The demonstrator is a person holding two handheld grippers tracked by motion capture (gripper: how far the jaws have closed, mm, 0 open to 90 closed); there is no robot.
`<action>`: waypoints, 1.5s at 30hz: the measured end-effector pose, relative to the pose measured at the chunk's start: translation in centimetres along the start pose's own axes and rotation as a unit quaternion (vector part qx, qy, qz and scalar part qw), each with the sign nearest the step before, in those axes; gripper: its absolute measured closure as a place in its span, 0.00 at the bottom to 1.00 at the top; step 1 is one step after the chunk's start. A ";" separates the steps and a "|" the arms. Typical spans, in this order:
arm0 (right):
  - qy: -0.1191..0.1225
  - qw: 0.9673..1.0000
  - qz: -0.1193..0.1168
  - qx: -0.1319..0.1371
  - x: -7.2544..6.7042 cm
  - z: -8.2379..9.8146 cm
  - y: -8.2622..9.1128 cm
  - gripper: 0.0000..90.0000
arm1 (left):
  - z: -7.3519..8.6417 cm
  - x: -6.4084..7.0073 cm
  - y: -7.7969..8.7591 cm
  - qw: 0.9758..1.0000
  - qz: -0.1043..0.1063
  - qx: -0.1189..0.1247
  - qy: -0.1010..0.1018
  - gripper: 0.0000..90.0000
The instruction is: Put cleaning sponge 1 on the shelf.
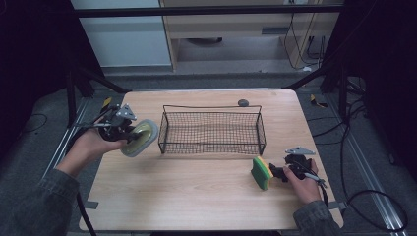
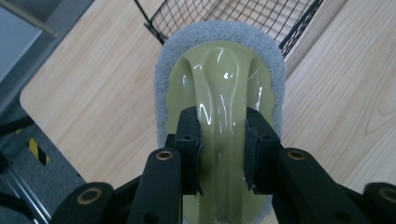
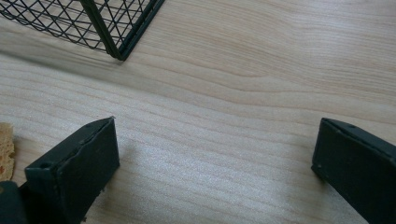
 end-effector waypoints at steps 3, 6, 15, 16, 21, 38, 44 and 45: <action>0.000 1.000 0.000 0.000 0.0 0.0 0.0 0.01 | -1.1 -0.1 0.2 1.000 -0.013 0.002 -0.023 0.78; 0.001 1.000 0.001 0.001 0.0 0.0 0.0 0.01 | -2.2 -0.2 0.1 0.999 -0.028 0.005 -0.034 0.78; 0.003 1.000 0.000 0.001 0.0 0.0 0.0 0.01 | -3.5 -0.7 1.0 0.997 -0.064 -0.012 -0.042 0.78; 0.003 1.000 -0.001 0.000 0.0 0.0 0.0 0.01 | -3.7 -0.9 1.2 0.997 -0.065 -0.014 -0.049 0.78; 0.004 1.000 -0.002 -0.001 0.0 0.0 0.0 0.01 | -5.2 -1.6 2.2 0.994 -0.082 -0.016 -0.072 0.78; 0.006 1.000 0.000 0.000 0.1 0.0 0.0 0.01 | -10.7 0.0 1.7 0.984 -0.106 -0.020 -0.141 0.78; 0.007 1.000 -0.001 0.001 0.0 0.0 0.0 0.01 | -11.7 0.2 1.1 0.984 -0.101 -0.010 -0.148 0.78; 0.007 1.000 -0.001 0.001 0.0 0.1 0.0 0.01 | -11.8 0.2 1.2 0.983 -0.103 -0.012 -0.154 0.78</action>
Point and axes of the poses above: each handheld gripper's, and its own axes: y roughly backward along the jaws, z roughly out of its underside, x roughly to its right, the point moved 7 cm from there along -y, roughly forward along the jaws, and after that the axes turned 14 degrees about -x, right-handed, at the moved point
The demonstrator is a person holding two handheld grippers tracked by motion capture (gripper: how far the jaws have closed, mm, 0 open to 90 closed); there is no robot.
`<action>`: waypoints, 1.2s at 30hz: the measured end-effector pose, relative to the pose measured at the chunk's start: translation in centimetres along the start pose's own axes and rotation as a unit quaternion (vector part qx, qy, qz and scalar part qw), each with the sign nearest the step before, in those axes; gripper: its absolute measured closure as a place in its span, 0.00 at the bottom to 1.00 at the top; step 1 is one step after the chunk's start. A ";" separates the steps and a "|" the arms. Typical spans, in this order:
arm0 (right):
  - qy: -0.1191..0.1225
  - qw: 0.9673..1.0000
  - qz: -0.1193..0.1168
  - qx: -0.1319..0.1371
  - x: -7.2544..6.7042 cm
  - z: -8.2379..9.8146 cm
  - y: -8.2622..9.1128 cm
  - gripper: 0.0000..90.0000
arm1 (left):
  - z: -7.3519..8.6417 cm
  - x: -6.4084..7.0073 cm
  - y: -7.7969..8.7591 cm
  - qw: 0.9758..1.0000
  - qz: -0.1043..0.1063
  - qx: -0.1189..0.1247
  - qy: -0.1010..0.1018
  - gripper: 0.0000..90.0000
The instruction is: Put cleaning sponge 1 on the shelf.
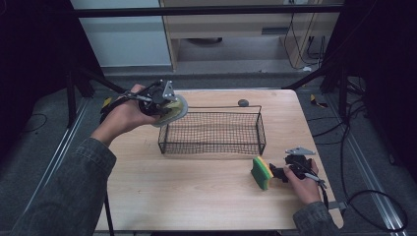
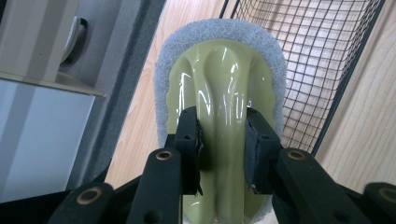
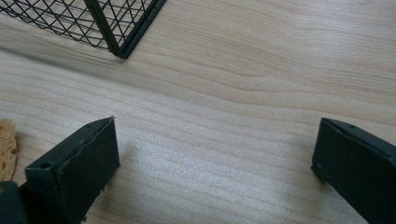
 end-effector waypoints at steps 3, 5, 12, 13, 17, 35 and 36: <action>-0.001 1.000 0.000 0.000 0.0 0.0 0.0 0.01 | -0.3 0.2 0.1 1.000 0.000 0.000 -0.006 0.78; -0.001 1.000 0.000 0.000 0.0 0.0 0.0 0.01 | -0.8 0.4 0.2 1.000 -0.002 0.002 -0.017 0.78; 0.001 1.000 -0.002 0.000 0.0 0.0 0.0 0.01 | -1.8 0.4 -0.4 1.000 -0.001 0.007 -0.027 0.78; 0.001 1.000 -0.002 0.000 0.0 0.0 0.0 0.01 | -1.9 0.4 -0.5 1.000 -0.001 0.006 -0.030 0.78; 0.001 1.000 -0.002 -0.001 0.0 0.0 0.0 0.01 | -2.3 0.7 -0.9 0.999 -0.003 0.003 -0.041 0.78; 0.001 1.000 -0.002 0.000 0.0 0.0 0.0 0.01 | -2.5 1.6 -2.1 0.998 0.006 0.005 -0.064 0.78; 0.002 1.000 -0.002 0.000 0.0 0.0 0.0 0.01 | -2.5 1.6 -2.2 0.998 0.007 0.006 -0.065 0.78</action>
Point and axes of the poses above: each handheld gripper's, and its own axes: y roughly backward along the jaws, z roughly out of its underside, x roughly to its right, the point moved 7 cm from there along -y, roughly forward along the jaws, and after that the axes turned 14 degrees about -x, right-handed, at the moved point
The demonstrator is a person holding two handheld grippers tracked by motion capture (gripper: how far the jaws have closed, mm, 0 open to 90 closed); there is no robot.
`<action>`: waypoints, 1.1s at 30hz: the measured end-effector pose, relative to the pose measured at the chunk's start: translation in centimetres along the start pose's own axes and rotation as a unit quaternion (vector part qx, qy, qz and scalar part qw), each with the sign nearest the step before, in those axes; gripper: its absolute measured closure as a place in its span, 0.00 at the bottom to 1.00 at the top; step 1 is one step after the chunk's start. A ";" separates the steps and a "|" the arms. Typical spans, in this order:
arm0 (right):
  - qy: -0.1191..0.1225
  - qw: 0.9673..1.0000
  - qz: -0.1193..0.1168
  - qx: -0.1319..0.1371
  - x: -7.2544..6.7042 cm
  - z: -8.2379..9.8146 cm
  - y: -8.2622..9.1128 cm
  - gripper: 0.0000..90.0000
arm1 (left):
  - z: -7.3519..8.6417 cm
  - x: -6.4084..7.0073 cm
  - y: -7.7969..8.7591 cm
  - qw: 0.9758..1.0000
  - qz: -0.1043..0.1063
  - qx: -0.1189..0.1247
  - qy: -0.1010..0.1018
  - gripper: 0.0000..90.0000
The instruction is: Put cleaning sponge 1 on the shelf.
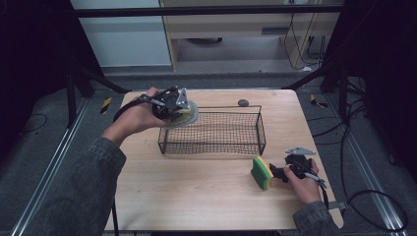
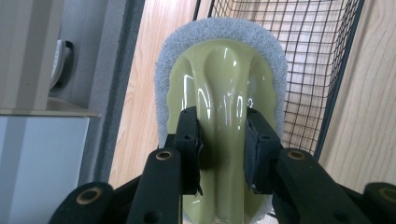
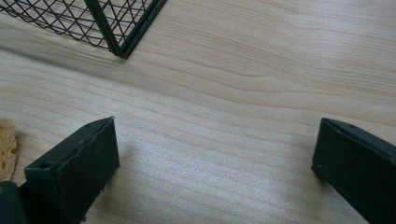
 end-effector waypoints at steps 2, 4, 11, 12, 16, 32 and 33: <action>0.000 1.000 0.001 0.000 0.0 0.0 0.0 0.01 | -0.1 0.1 -0.2 1.000 0.000 0.000 -0.004 0.78; -0.001 1.000 0.001 -0.001 0.0 0.0 0.0 0.01 | -0.2 0.3 -0.4 1.000 0.000 -0.002 -0.006 0.78; 0.000 1.000 0.001 -0.001 0.0 0.0 0.0 0.01 | -0.4 0.8 -1.6 1.000 0.008 -0.008 -0.015 0.78; 0.000 1.000 0.001 -0.001 0.0 0.0 0.0 0.01 | -0.5 0.8 -1.7 1.000 0.008 -0.009 -0.019 0.78; 0.000 1.000 0.001 -0.001 0.0 0.0 0.0 0.01 | -0.5 0.8 -2.1 1.000 0.009 -0.013 -0.022 0.78; -0.001 1.000 0.001 -0.001 0.0 0.0 0.0 0.01 | -0.3 1.4 -4.4 0.999 0.028 -0.028 -0.034 0.78; 0.000 1.000 0.001 -0.001 0.0 0.0 0.0 0.01 | -0.3 1.4 -4.5 0.999 0.028 -0.029 -0.035 0.78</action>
Point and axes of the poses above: each handheld gripper's, and its own axes: y roughly backward along the jaws, z roughly out of its underside, x roughly to its right, the point moved 7 cm from there along -y, roughly forward along the jaws, and after that the axes turned 14 degrees about -x, right-handed, at the moved point
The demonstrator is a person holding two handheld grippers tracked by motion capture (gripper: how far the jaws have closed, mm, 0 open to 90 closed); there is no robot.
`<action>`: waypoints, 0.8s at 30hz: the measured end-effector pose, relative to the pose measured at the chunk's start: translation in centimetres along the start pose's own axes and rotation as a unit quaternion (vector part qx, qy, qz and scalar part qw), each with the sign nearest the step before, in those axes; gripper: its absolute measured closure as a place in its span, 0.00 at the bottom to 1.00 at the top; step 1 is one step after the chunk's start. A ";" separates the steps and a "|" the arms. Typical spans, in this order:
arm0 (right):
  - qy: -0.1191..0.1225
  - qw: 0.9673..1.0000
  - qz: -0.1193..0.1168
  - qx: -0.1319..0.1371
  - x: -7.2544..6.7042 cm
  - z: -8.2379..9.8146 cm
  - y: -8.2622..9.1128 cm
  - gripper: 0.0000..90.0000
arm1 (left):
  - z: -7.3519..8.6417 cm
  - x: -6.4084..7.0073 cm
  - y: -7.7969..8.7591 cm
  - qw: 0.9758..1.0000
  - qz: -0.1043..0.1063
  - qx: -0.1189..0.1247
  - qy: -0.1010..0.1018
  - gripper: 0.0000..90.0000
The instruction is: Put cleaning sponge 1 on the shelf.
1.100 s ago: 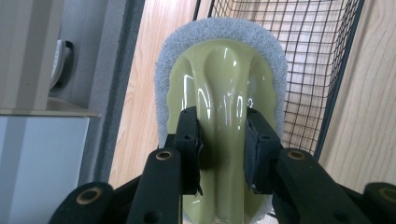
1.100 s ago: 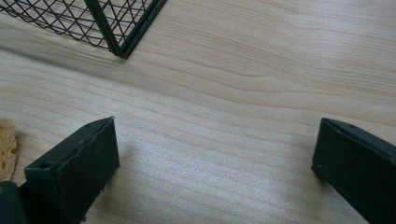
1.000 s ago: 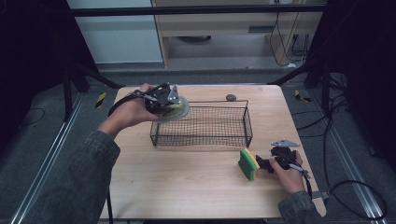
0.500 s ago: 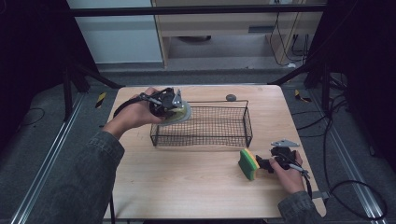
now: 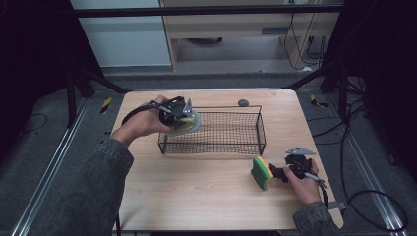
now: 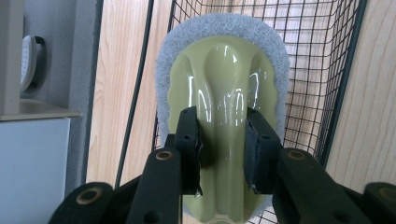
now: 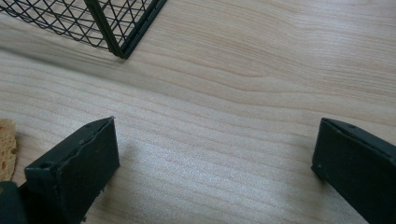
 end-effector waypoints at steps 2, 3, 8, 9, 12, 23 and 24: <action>0.000 1.000 0.000 0.000 0.0 0.0 0.0 0.01 | 0.0 0.1 -0.2 1.000 0.000 -0.002 -0.003 0.78; 0.000 1.000 0.000 0.000 0.0 0.0 0.0 0.01 | 0.0 0.1 -0.2 1.000 0.000 -0.003 -0.003 0.78; -0.001 1.000 0.000 0.000 0.0 0.0 0.0 0.01 | 0.0 0.3 -0.7 1.000 0.003 -0.006 -0.008 0.78; 0.000 1.000 0.000 0.000 0.0 0.0 0.0 0.01 | 0.0 0.3 -0.7 1.000 0.003 -0.006 -0.009 0.78; -0.001 1.000 0.000 0.000 0.0 0.0 0.0 0.01 | 0.1 0.3 -0.9 1.000 0.004 -0.006 -0.006 0.78; -0.002 1.000 0.002 0.000 0.0 0.0 0.0 0.01 | 0.3 0.3 -1.2 1.000 0.008 -0.012 -0.009 0.78; -0.002 1.000 0.001 0.000 0.0 0.0 0.0 0.01 | 0.3 0.3 -1.3 1.000 0.008 -0.013 -0.010 0.78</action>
Point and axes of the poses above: each handheld gripper's, and its own axes: y roughly backward along the jaws, z roughly out of its underside, x roughly to its right, the point moved 7 cm from there along -y, roughly forward along the jaws, and after that the axes turned 14 degrees about -x, right-handed, at the moved point
